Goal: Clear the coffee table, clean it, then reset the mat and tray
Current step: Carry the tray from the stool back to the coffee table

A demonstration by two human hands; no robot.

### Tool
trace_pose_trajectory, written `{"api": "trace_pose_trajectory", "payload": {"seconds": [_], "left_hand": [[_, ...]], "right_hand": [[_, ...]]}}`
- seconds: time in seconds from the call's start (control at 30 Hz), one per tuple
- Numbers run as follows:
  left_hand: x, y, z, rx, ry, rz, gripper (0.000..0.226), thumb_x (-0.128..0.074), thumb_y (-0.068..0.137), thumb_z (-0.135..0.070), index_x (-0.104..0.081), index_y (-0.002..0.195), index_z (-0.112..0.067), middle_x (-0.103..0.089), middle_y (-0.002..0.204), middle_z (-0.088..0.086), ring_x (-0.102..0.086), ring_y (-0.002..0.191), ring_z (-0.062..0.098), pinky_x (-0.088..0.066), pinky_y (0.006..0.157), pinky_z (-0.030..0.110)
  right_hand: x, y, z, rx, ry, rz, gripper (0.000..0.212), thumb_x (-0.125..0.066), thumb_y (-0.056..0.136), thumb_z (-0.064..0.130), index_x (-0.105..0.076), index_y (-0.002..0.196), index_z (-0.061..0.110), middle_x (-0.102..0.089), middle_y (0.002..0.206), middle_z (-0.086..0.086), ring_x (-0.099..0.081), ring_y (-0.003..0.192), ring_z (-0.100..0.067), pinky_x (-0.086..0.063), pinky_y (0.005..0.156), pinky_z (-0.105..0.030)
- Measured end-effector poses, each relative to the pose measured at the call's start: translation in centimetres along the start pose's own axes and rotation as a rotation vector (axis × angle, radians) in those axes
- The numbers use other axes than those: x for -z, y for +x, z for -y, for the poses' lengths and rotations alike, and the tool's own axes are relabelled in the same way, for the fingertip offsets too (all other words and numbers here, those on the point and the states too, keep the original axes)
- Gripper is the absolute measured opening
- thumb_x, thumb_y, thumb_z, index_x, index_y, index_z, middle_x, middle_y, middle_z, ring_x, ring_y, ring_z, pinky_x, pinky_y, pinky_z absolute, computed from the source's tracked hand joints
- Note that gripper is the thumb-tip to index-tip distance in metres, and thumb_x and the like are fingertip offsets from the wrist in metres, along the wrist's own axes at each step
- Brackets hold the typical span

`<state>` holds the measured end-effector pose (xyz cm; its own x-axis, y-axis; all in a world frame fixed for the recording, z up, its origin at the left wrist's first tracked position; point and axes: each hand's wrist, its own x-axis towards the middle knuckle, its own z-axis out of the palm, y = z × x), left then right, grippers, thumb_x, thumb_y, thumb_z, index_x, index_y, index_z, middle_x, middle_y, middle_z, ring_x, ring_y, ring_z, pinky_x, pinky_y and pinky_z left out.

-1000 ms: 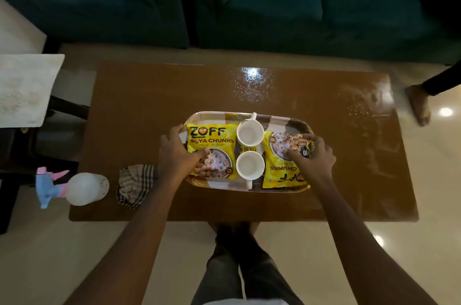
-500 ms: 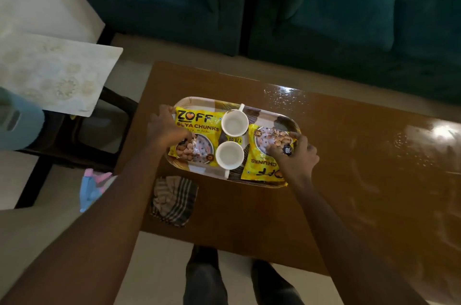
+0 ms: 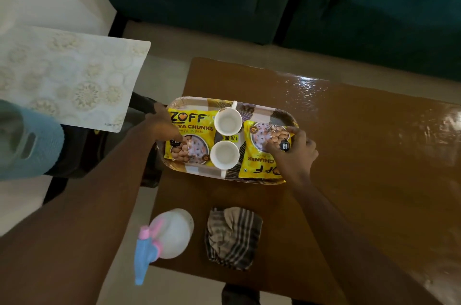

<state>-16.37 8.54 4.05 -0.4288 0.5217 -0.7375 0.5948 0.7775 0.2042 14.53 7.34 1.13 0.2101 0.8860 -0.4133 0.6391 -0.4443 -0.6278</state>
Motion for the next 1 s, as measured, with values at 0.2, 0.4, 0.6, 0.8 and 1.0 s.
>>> {"api": "trace_pose_trajectory", "payload": {"seconds": [0.2, 0.4, 0.6, 0.8, 1.0], "left_hand": [[-0.3, 2.4, 2.1, -0.068, 0.001, -0.002, 0.087, -0.082, 0.073, -0.011, -0.025, 0.138, -0.011, -0.032, 0.141, 0.022, -0.040, 0.129, 0.039, -0.044, 0.096, 0.046], [0.2, 3.3, 3.2, -0.135, -0.081, -0.004, 0.091, -0.085, 0.070, -0.028, -0.030, 0.141, -0.013, -0.040, 0.141, 0.017, -0.047, 0.125, 0.034, -0.049, 0.093, 0.044], [1.6, 3.1, 5.0, -0.221, -0.229, -0.276, 0.075, -0.074, 0.081, -0.040, -0.039, 0.140, -0.012, -0.045, 0.138, 0.013, -0.050, 0.126, 0.030, -0.045, 0.101, 0.046], [3.0, 3.3, 7.0, -0.260, -0.230, -0.450, 0.052, -0.066, 0.088, -0.024, -0.047, 0.135, -0.012, -0.046, 0.136, 0.011, -0.049, 0.123, 0.030, -0.042, 0.099, 0.041], [4.4, 5.4, 9.9, -0.272, -0.111, -0.496, 0.065, -0.064, 0.091, -0.027, -0.035, 0.146, -0.010, -0.029, 0.157, 0.011, -0.023, 0.146, 0.027, -0.026, 0.115, 0.043]], "right_hand": [[-2.8, 0.1, 0.9, -0.058, -0.031, -0.036, 0.068, -0.078, 0.078, 0.040, -0.045, 0.136, 0.028, -0.036, 0.144, -0.011, -0.028, 0.132, -0.031, -0.035, 0.099, -0.044], [-2.9, -0.6, 1.9, 0.019, -0.248, -0.065, 0.069, -0.069, 0.082, 0.054, -0.043, 0.142, 0.029, -0.020, 0.159, -0.005, -0.017, 0.144, -0.029, -0.015, 0.112, -0.053], [-5.6, -0.3, 8.8, 0.378, -0.117, -0.091, 0.036, -0.064, 0.088, 0.037, -0.062, 0.120, 0.022, -0.052, 0.129, -0.003, -0.041, 0.122, -0.023, -0.031, 0.093, -0.033], [-11.2, -0.5, 16.7, 0.593, -0.028, 0.159, 0.022, -0.062, 0.092, 0.022, -0.068, 0.112, 0.017, -0.057, 0.118, 0.000, -0.043, 0.113, -0.010, -0.033, 0.085, -0.024], [-18.4, -0.7, 23.1, 0.453, 0.071, 0.353, 0.027, -0.061, 0.090, 0.019, -0.066, 0.116, 0.013, -0.063, 0.119, -0.001, -0.058, 0.109, -0.014, -0.042, 0.086, -0.024]]}}
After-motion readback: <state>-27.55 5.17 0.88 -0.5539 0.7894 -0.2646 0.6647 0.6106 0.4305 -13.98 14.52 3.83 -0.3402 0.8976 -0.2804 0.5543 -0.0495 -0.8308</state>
